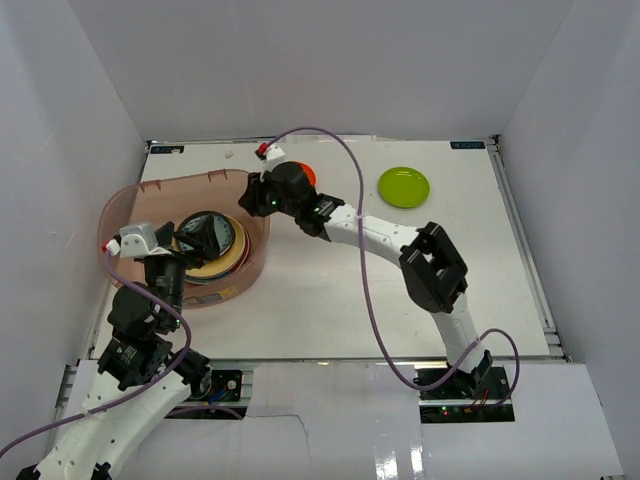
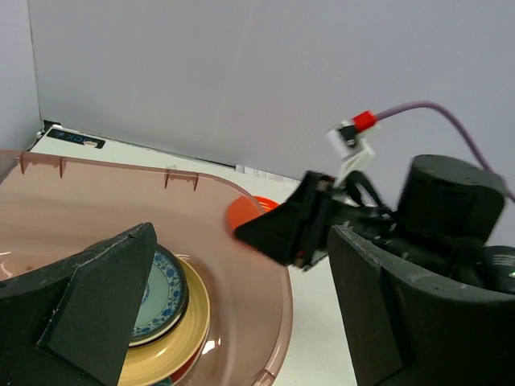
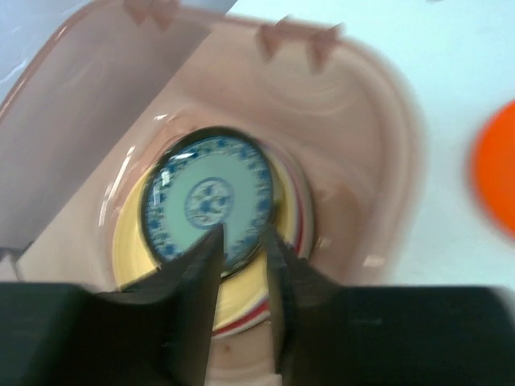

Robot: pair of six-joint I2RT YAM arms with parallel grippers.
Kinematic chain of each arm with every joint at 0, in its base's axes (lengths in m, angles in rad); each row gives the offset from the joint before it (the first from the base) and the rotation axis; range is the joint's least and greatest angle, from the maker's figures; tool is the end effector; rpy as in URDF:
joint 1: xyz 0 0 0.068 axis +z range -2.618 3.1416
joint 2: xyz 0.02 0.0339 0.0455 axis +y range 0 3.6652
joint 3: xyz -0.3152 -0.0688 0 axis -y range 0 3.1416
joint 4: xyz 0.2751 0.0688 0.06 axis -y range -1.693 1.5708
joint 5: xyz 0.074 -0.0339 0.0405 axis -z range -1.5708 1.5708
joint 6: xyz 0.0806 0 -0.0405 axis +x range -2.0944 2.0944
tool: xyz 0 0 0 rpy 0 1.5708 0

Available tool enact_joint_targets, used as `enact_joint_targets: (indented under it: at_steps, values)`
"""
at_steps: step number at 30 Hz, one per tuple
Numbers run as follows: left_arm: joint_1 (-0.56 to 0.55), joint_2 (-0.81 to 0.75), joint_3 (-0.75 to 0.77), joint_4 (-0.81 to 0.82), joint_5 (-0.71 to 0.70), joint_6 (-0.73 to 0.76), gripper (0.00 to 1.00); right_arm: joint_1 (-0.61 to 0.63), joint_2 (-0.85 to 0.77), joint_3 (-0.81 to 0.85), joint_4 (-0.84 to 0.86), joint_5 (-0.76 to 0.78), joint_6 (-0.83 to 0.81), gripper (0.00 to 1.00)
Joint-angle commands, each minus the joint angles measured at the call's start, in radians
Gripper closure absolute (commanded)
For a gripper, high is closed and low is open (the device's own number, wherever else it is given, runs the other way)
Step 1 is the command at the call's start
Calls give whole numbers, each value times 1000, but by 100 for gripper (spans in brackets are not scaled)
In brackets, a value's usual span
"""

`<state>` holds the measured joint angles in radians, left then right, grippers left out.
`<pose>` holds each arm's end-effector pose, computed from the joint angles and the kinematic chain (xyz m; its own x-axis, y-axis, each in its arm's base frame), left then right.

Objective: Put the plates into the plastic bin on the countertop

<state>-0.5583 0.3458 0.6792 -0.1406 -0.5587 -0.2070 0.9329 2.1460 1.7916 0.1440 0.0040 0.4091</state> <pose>0.1104 -0.0186 0.3943 0.1574 -0.3038 -0.9396 0.0412 0.9527 -0.3011 0.3704 0.4991 0.3065 -0.4327 0.0842 -0.8976 -0.6854 0.6160 0.3882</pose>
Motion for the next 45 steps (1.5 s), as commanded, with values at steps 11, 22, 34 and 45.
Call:
enact_joint_targets:
  at_steps: [11,22,34,45]
  values:
    - [6,25,-4,9,51,-3,2,-308,15,-219,187,185,204,46]
    - [6,59,-1,6,65,-2,2,-385,276,-88,252,39,467,42]
    - [8,61,0,6,65,-2,2,-417,245,-154,446,-10,619,92]
    - [17,21,5,-4,85,-22,2,-422,-403,-788,686,-41,398,92]
